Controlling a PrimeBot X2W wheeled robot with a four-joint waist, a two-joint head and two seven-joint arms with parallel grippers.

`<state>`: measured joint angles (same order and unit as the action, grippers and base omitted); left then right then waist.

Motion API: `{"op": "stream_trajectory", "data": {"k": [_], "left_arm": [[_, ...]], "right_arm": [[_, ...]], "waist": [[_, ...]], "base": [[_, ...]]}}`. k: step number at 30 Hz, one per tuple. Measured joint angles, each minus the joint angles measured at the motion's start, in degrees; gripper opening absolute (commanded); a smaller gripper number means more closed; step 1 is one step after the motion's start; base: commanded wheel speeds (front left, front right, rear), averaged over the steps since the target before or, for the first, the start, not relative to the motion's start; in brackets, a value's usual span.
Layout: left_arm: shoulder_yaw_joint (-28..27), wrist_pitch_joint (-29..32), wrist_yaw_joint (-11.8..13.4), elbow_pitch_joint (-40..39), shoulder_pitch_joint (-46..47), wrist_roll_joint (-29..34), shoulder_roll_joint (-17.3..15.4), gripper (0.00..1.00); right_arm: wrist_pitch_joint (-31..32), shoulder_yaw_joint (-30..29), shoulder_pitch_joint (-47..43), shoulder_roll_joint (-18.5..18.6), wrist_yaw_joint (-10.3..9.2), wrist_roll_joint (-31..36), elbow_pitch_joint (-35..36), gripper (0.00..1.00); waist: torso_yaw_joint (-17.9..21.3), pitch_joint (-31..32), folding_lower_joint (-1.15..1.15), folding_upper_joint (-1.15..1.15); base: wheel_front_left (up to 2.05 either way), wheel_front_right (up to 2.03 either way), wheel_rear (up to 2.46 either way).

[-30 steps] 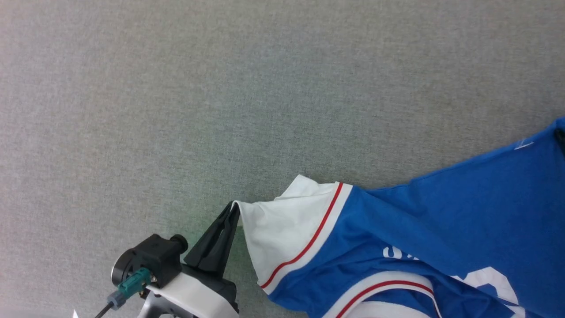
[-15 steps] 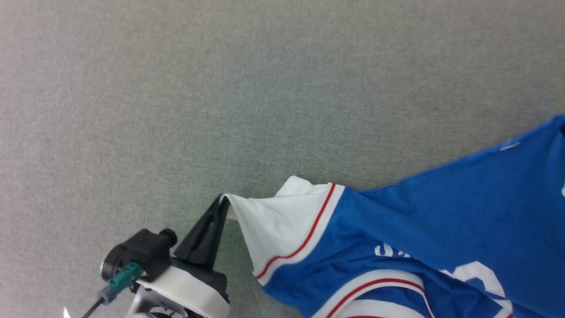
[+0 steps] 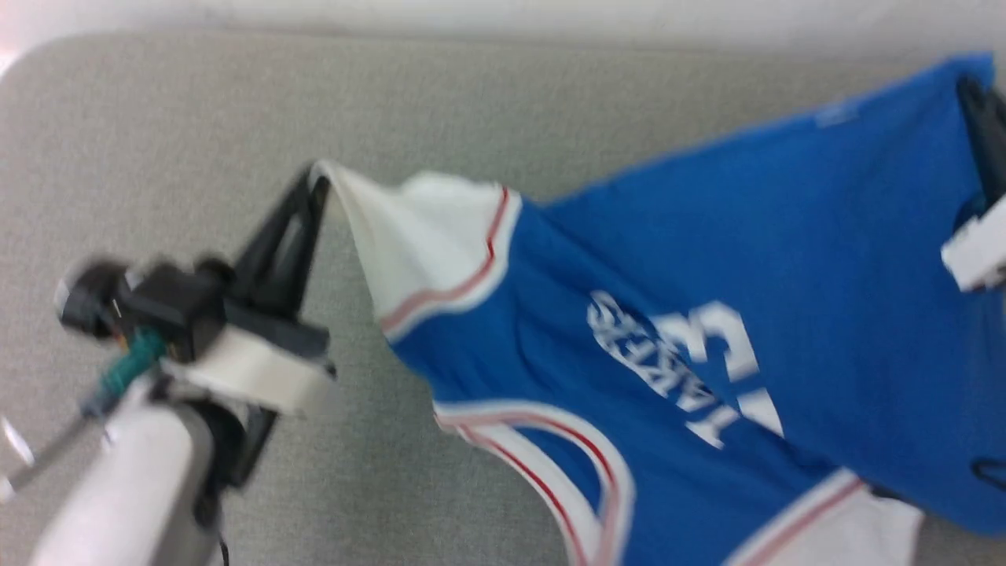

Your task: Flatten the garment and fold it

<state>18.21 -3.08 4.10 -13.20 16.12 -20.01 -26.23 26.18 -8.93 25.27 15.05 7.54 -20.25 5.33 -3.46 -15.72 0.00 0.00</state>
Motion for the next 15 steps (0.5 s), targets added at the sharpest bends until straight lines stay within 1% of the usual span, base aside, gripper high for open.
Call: {"op": "stream_trajectory", "data": {"k": [4, 6, 8, 10, 12, 15], "left_arm": [[-1.0, 3.3, -2.2, 1.3, 8.7, -0.1, -1.5, 0.00], [-1.5, 4.9, -3.5, 2.6, 13.5, -0.2, -2.8, 0.00], [-2.1, 6.2, -4.2, 3.8, 18.3, -0.3, -3.2, 0.00], [-2.4, 7.8, -5.5, 5.3, 23.2, -0.8, -3.4, 0.00], [-2.4, 9.4, -6.7, 7.7, 28.5, -1.2, -3.8, 0.00], [-1.9, 11.7, -8.2, 12.4, 36.4, -1.3, -4.2, 0.00]], "right_arm": [[-1.5, 1.9, 5.5, -0.5, 0.00, 0.1, -0.4, 0.00], [-2.0, 2.9, 8.7, -0.5, 0.00, 0.2, -1.0, 0.00], [-2.5, 3.9, 12.2, -0.7, 0.00, 0.2, -1.9, 0.00], [-2.5, 5.1, 15.8, -0.7, 0.00, 0.2, -2.9, 0.00], [-2.3, 5.9, 19.6, -0.5, 0.00, 0.7, -4.8, 0.00], [-1.6, 6.4, 25.6, -0.5, 0.00, 1.2, -9.6, 0.00]], "waist": [[1.0, 2.6, 0.00, 0.00], [1.5, 3.8, 0.00, 0.00], [2.1, 4.8, 0.00, 0.00], [2.6, 5.7, 0.00, 0.00], [3.1, 6.6, 0.00, 0.00], [3.8, 7.9, 0.00, 0.00]], "base": [[0.00, 0.00, 0.00], [0.00, 0.00, 0.00], [0.00, 0.00, 0.00], [0.00, 0.00, 0.00], [0.00, 0.00, 0.00], [0.00, 0.00, 0.00]]}}
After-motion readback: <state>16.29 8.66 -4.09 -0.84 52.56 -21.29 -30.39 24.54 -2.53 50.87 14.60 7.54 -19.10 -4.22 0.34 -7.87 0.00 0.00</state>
